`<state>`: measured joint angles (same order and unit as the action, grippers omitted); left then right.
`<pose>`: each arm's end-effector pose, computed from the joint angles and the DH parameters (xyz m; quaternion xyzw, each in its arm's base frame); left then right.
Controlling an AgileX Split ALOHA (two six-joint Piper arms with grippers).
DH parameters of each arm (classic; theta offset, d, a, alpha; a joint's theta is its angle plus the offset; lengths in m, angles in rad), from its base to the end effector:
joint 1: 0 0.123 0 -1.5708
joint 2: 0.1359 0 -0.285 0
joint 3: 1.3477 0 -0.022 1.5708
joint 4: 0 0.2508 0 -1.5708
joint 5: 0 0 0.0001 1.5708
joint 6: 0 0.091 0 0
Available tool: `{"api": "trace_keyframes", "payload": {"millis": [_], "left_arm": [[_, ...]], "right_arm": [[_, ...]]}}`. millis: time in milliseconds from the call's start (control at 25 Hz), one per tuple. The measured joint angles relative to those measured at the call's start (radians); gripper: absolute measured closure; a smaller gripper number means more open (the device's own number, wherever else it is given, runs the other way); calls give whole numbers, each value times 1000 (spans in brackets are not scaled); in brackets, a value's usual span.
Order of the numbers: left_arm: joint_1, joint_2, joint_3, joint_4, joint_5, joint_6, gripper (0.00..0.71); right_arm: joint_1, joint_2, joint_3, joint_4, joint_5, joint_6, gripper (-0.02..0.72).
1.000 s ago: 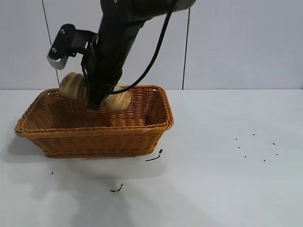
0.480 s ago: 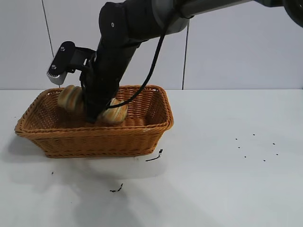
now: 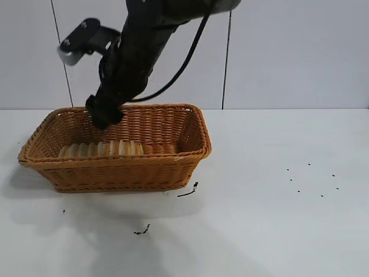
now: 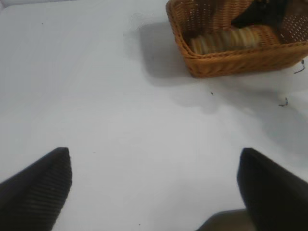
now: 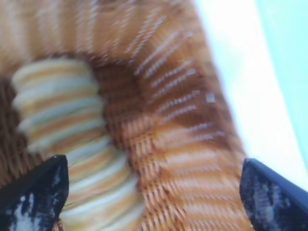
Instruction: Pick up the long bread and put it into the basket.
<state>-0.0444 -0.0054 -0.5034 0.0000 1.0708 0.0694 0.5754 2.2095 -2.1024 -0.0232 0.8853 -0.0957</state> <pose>-0.0065 0.0003 0.2774 0.0485 0.8522 0.0065 0.5209 0.4260 0.2743 0.2721 -0.3150 0.8910 0.0670 0.3199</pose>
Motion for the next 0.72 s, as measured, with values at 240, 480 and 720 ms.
{"api": "trace_keyframes", "payload": {"millis": [240, 480, 720], "left_arm": [[0, 0, 0, 0, 0, 0, 14], [0, 0, 0, 0, 0, 0, 14], [0, 0, 0, 0, 0, 0, 14]], "right_arm": [[-142, -9, -12, 2, 115, 79, 34], [-311, -9, -12, 2, 171, 86, 34], [-459, -9, -16, -1, 221, 86, 34]]}}
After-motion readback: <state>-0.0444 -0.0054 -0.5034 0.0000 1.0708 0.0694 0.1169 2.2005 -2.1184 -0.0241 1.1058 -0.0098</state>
